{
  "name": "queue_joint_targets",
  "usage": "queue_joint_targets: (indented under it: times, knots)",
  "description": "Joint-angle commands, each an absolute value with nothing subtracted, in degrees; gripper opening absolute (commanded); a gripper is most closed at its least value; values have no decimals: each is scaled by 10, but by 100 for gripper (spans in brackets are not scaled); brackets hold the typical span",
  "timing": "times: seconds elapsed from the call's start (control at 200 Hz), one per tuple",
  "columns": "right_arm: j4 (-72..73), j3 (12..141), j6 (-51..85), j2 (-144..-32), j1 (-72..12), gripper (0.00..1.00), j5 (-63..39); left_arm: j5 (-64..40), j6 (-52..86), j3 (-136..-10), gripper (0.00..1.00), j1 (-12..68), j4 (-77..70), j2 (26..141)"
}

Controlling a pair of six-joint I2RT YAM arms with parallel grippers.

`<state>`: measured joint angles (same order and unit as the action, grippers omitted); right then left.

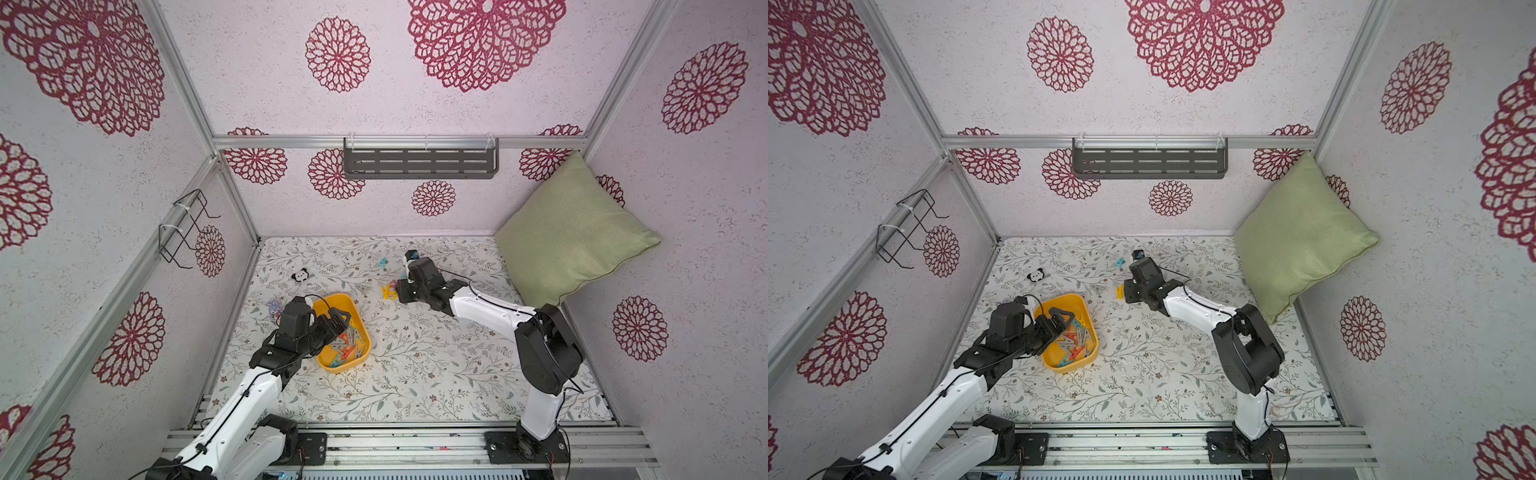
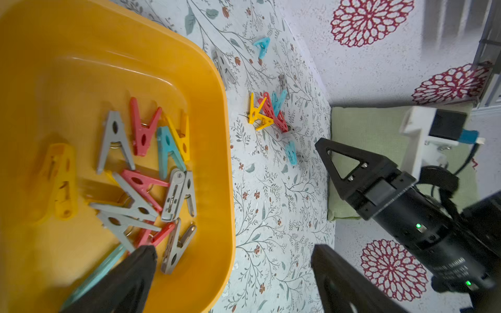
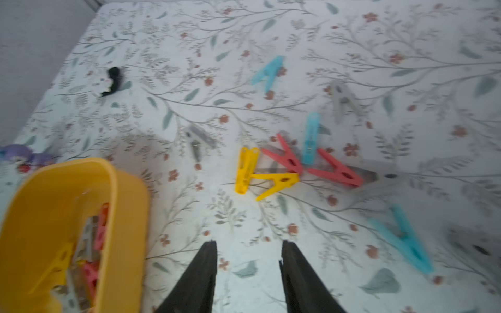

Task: Put the clothespins into the storage box
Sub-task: Pick up the clothespin from the center of the board.

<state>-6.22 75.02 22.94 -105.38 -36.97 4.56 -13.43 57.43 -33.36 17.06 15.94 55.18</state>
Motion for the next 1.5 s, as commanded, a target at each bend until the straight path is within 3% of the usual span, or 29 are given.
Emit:
queue_joint_targets:
  times: [0.0,0.26,0.455,0.821,1.051,1.291,1.496]
  knots:
    - [-54,725,216,-1038,-327,48,71,-113,581,-354,97,199,111,579]
    - [-45,703,220,-1083,-198,46,42,-97,580,-405,97,276,74,672]
    - [-38,700,214,-1113,-157,48,7,-96,577,-432,97,303,60,727]
    - [1,672,214,-1128,-153,53,-50,-97,576,-435,97,309,51,747]
    - [18,648,223,-1112,-159,51,-70,-94,578,-425,97,310,45,744]
    - [28,626,235,-1088,-169,41,-84,-96,581,-425,97,313,37,751]
    - [41,604,248,-1066,-184,40,-86,-95,582,-421,97,316,36,750]
